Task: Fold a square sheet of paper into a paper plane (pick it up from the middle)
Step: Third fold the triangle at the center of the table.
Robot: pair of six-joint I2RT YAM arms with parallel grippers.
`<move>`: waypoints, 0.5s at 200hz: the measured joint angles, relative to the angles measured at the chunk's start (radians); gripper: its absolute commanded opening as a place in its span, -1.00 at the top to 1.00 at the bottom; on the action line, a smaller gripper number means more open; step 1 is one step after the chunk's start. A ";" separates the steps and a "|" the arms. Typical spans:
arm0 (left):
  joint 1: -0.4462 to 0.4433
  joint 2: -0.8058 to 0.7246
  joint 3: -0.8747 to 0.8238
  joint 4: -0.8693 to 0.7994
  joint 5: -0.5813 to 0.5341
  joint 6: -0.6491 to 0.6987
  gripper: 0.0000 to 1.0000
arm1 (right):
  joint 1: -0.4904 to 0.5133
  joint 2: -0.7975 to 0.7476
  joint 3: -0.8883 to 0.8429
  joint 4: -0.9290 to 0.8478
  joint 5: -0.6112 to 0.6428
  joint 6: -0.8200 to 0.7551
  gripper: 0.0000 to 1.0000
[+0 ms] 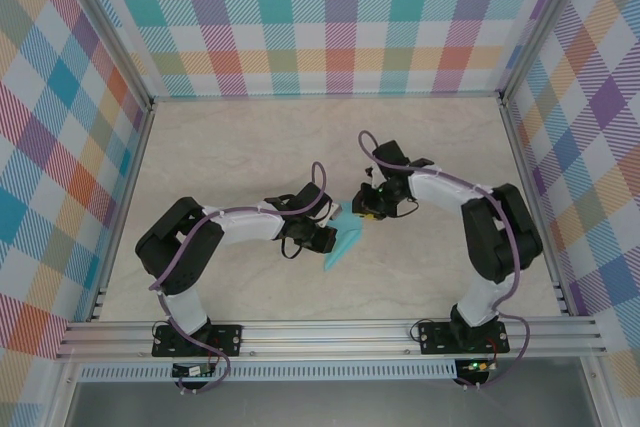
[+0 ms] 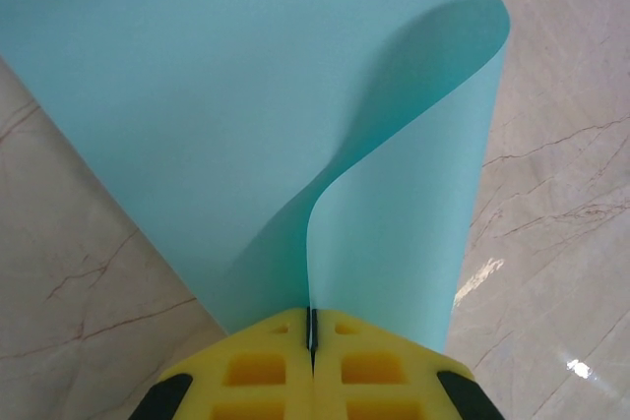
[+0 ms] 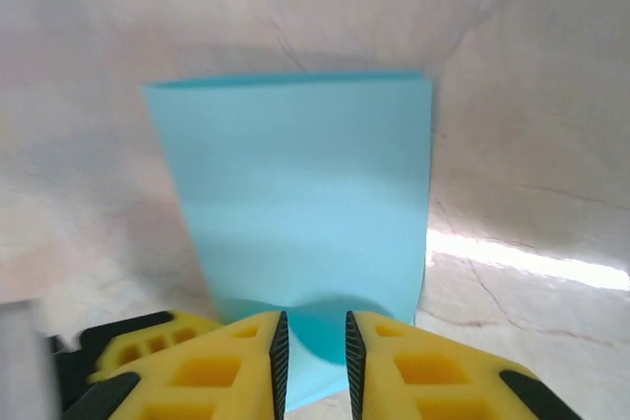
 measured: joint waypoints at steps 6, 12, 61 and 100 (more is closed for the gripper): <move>0.000 0.001 0.000 0.001 0.002 0.000 0.92 | -0.005 -0.033 -0.008 0.001 0.009 0.008 0.53; 0.000 0.002 0.002 0.002 0.004 0.000 0.92 | -0.010 -0.066 -0.021 0.005 0.018 0.014 0.57; 0.001 0.021 0.020 0.004 0.021 0.004 0.92 | -0.016 -0.369 -0.380 0.216 -0.039 0.176 1.00; 0.002 0.035 0.035 0.003 0.036 0.015 0.92 | 0.074 -0.511 -0.599 0.375 -0.067 0.329 1.00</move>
